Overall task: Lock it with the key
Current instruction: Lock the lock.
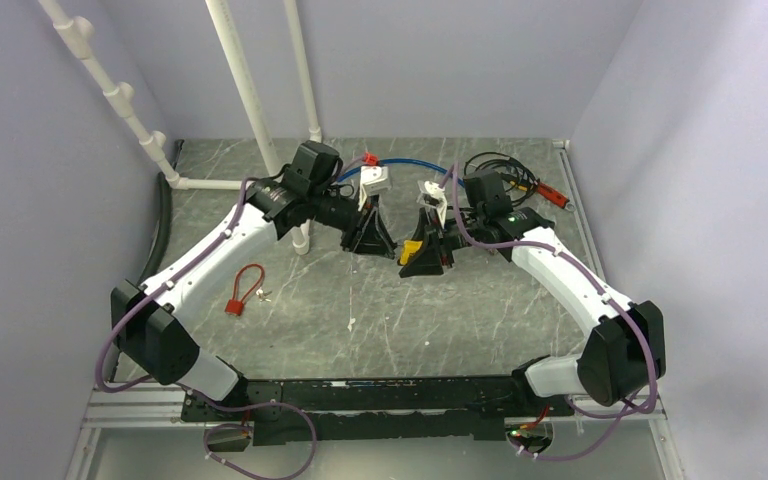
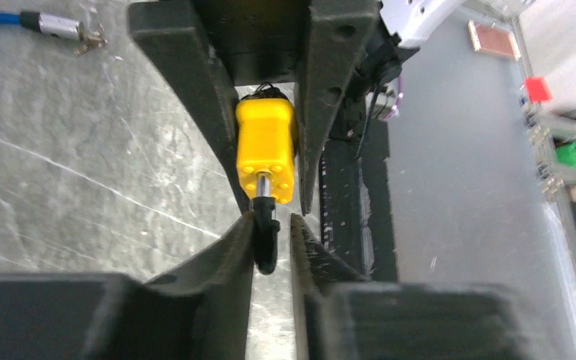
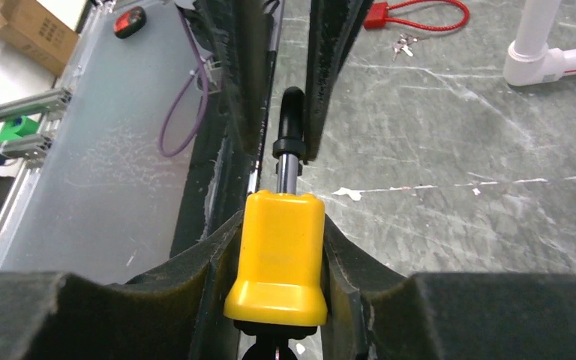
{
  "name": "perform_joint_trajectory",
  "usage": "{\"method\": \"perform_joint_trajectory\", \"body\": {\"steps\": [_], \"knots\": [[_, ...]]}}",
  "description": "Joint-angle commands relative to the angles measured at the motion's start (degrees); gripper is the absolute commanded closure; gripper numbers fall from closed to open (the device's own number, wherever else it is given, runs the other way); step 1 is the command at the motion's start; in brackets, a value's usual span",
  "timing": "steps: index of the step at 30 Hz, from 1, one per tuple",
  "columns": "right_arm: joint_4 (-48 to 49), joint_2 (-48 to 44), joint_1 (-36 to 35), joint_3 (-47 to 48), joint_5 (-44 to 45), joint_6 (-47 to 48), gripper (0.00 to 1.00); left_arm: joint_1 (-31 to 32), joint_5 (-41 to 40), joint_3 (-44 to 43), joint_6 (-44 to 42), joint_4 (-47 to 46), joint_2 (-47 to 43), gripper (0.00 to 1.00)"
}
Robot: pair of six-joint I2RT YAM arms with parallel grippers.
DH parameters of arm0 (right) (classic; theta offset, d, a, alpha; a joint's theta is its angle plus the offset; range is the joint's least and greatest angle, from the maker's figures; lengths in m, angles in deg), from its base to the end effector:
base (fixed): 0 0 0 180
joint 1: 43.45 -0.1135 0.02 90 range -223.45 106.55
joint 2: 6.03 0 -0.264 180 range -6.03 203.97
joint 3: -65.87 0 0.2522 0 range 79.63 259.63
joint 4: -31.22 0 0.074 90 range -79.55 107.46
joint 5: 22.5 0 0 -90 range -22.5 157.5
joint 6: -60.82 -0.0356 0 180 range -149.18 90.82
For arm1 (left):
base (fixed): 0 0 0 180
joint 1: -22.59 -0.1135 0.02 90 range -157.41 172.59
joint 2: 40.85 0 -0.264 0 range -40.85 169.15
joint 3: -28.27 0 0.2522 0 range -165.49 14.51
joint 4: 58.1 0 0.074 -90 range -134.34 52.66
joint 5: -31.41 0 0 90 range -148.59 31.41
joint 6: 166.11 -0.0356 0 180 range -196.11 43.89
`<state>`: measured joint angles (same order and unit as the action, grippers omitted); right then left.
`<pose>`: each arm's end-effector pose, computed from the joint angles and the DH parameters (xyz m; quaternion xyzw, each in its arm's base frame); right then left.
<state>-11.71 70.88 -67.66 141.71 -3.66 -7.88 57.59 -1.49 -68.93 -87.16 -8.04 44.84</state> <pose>0.2360 0.1430 0.3065 -0.4992 0.6024 0.5435 0.3041 0.2452 -0.2082 0.3689 0.5004 0.6472 -0.5003 0.2836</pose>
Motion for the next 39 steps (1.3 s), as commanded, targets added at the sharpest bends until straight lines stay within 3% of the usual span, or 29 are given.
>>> {"method": "perform_joint_trajectory", "body": {"steps": [1,2,3,6,9,11,21,25,29,35,39], "knots": [[3.36,-1.31,-0.12,2.42,-2.79,-0.44,1.0,0.24,0.94,0.68,-0.09,-1.67,-1.22,0.87],[3.58,-1.32,-0.16,2.38,-3.06,-0.45,1.0,0.24,0.99,0.61,0.43,-1.91,-1.22,0.98],[4.13,-1.41,-0.14,2.19,-3.04,-0.81,0.96,0.05,1.08,0.52,0.96,-2.19,-1.27,1.0],[7.07,-1.92,1.32,1.46,-3.25,-4.14,0.45,-2.35,3.99,0.96,5.9,-5.58,-1.59,1.0],[14.26,-2.57,5.46,-0.72,-4.83,-11.23,0.23,-5.04,6.29,2.06,10.44,-9.93,-2.38,1.0],[17.4,-2.89,7.46,-2.13,-5.52,-14.3,0.18,-5.67,7.13,2.35,13.08,-11.36,-2.54,1.0],[38.74,-2.8,8.12,-6.27,-4.08,-31.21,0.16,-6.79,10.02,4.14,21.89,-19.04,-1.98,1.0],[46.02,-1.87,7.19,-6.01,-5.16,-36.62,0.22,-6.88,9.91,4.74,24.29,-21.5,-1.71,1.0],[45.05,-0.94,5.28,-5.04,-5.83,-36.07,0.36,-6.88,9.68,4.8,25.53,-22.36,-1.67,1.0],[40.58,-0.79,4.79,-4.7,-6.26,-32.47,0.37,-7.46,9.79,5.3,27.15,-24.05,-1.97,1.0],[40.45,-1.1,4.78,-4.7,-6.37,-32.7,0.59,-7.7,9.67,5.94,27.69,-25.0,-2.02,1.0]]}}
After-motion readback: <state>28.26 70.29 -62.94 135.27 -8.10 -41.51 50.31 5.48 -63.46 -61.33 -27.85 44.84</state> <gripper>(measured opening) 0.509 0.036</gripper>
